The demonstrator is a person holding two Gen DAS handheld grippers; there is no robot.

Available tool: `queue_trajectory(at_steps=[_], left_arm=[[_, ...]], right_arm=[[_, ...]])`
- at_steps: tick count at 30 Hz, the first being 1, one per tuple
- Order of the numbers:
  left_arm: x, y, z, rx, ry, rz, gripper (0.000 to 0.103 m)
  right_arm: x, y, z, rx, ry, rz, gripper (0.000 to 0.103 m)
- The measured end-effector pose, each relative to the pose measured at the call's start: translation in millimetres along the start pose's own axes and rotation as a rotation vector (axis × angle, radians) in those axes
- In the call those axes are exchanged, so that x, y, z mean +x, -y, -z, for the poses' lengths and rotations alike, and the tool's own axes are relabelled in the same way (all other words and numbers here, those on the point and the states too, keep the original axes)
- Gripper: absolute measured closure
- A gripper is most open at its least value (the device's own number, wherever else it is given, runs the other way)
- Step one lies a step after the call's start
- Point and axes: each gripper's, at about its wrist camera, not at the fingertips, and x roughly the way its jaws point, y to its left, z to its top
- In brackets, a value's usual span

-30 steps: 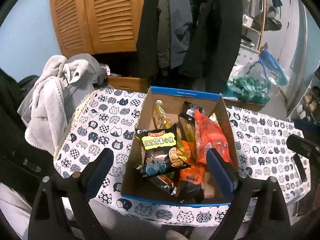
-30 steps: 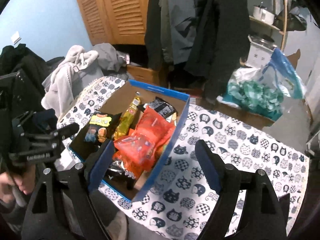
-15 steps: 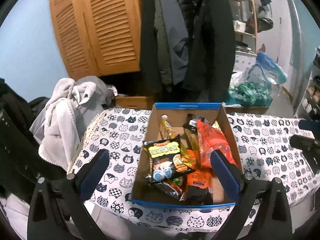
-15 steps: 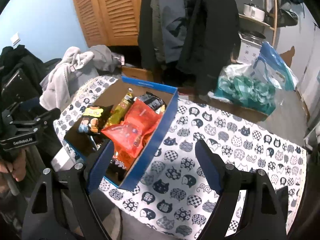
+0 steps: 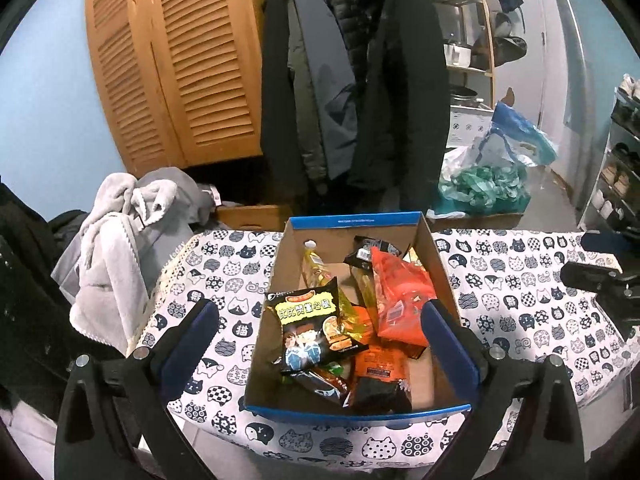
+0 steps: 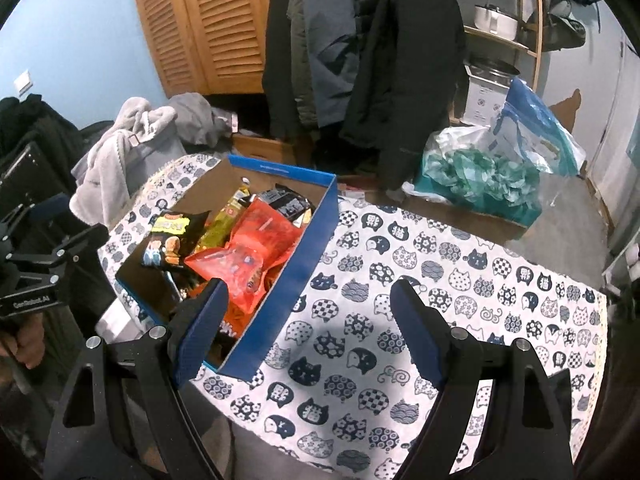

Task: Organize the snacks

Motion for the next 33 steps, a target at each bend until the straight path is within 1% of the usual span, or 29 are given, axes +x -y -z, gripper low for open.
queue_trajectory(at_steps=[8,12,18,23,28,33], left_arm=[[0.7,0.3,-0.8,-0.02,-0.006,0.018,0.001],[0.4,4.4,-0.1,-0.002,-0.003,-0.007,0.001],[-1.9,6.2,0.3,0.001,0.005,-0.02,0.001],[-1.6,5.4,-0.2,-0.017,-0.007,-0.008,0.001],[-2.6,7.0,-0.4,-0.007,0.0,-0.017,0.001],[-1.3,8.7,-0.7,-0.001,-0.012,-0.021,0.001]], right_arm=[[3.4,4.6,2.1,0.004,-0.015,0.001,0.021],[6.3,5.6,4.8,0.004,-0.022,0.003,0.021],[7.4,5.2,5.6,0.001,-0.025,0.006,0.021],[7.2,6.9,7.3,0.001,-0.019,0.01,0.021],[6.9,6.5,7.4,-0.002,-0.02,0.013,0.021],[6.3,8.1,6.9,-0.001,-0.023,0.011,0.021]])
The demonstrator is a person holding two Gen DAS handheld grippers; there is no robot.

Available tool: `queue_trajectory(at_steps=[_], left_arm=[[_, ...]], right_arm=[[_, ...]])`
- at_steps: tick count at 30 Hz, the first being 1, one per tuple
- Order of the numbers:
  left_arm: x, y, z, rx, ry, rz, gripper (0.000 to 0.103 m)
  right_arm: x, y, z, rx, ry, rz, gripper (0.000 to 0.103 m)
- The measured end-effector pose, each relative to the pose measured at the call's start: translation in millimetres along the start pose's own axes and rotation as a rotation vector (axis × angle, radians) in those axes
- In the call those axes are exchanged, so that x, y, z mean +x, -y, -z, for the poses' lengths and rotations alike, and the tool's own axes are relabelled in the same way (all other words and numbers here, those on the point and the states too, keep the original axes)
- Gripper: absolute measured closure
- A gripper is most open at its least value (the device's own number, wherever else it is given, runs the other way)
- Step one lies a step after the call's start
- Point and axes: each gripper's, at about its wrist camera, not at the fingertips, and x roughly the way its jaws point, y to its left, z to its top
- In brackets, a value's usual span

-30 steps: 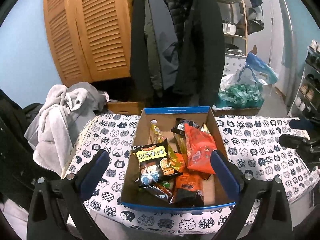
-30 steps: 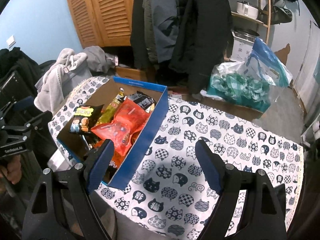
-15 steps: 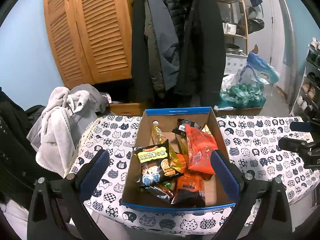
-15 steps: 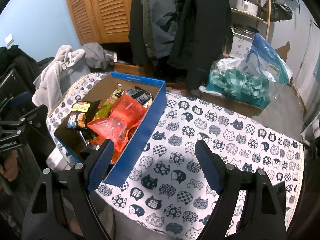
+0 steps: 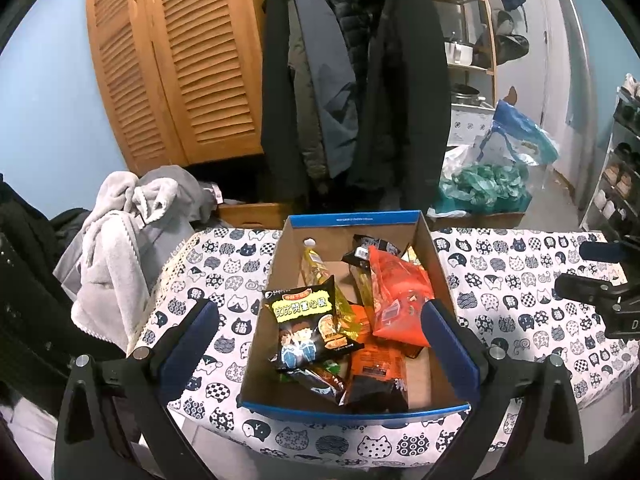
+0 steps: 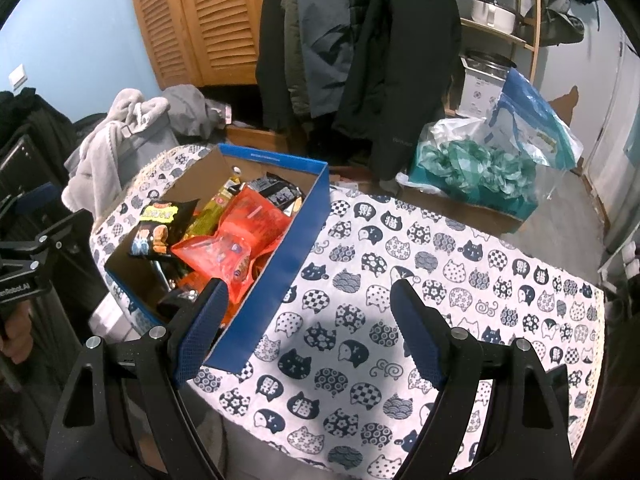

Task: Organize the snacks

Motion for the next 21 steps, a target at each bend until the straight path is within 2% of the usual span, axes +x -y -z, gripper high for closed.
queue_trajectory(at_steps=[21], left_arm=[[2.6,0.3,1.8,0.011,0.004,-0.001,0.001]], right_arm=[[5.6,3.4,3.0,-0.003,-0.014,-0.001,0.021]])
